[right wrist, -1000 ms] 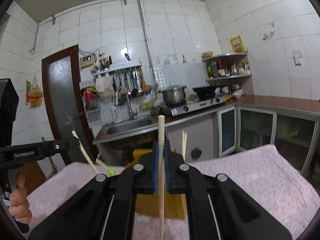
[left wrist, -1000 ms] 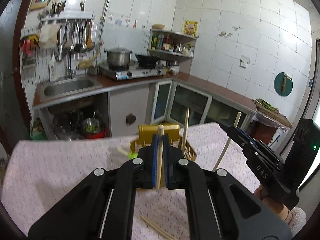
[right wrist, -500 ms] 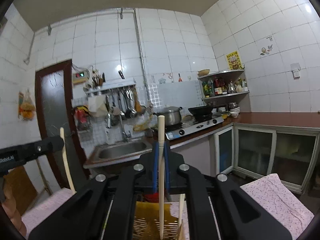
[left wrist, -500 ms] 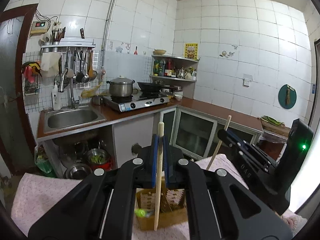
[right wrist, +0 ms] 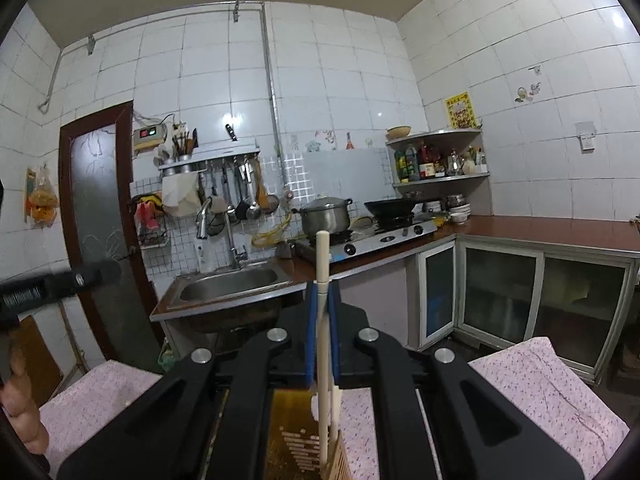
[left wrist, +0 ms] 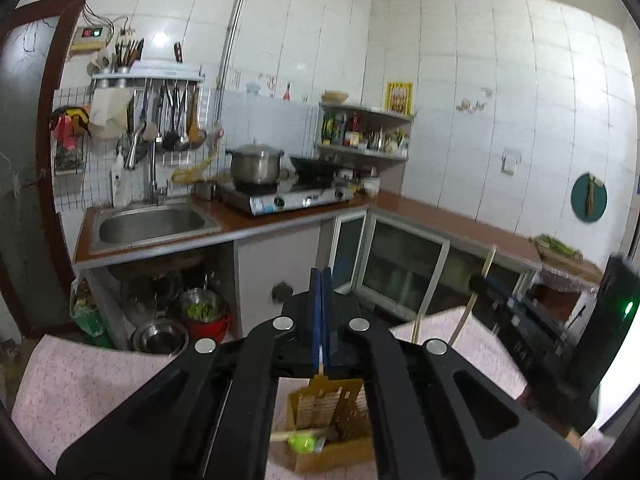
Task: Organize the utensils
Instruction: 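Lift both chopsticks upright and lower them into the yellow holder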
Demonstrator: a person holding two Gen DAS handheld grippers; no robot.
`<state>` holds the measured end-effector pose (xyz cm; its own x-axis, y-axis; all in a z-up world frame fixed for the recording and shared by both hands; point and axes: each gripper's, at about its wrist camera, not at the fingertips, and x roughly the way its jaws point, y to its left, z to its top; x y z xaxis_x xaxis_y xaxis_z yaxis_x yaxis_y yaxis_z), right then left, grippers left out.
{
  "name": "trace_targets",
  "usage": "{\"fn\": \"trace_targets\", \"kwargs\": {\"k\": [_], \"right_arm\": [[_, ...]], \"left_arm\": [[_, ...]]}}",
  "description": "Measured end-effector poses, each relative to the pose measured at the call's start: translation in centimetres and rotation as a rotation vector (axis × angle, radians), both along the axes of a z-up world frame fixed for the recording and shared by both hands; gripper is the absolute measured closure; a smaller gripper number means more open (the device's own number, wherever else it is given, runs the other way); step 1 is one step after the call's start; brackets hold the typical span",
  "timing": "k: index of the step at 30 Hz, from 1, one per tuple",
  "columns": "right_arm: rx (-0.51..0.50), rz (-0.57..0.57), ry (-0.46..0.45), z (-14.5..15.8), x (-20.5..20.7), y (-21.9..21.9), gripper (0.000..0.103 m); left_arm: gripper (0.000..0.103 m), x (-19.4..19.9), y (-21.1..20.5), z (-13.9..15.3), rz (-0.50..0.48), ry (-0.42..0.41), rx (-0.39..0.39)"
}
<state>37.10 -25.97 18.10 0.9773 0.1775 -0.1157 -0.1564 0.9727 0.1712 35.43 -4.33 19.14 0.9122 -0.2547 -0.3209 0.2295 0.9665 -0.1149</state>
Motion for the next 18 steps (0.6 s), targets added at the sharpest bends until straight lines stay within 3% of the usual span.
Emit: {"fn": "trace_targets", "kwargs": {"k": [6,13,18], "right_arm": [[-0.032,0.023,0.041,-1.8,0.8,0.7,0.097],[-0.02,0.049,0.16,-5.1,2.5,0.4,0.097],[-0.023,0.049,0.182,-6.4,1.8,0.2,0.097]], "left_arm": [[0.103,0.0,1.2,-4.5,0.004,0.139,0.009],[0.103,-0.9,2.1,-8.6,-0.01,0.255,0.022],[0.103,-2.1,2.1,-11.0,-0.029,0.324,0.012]]}}
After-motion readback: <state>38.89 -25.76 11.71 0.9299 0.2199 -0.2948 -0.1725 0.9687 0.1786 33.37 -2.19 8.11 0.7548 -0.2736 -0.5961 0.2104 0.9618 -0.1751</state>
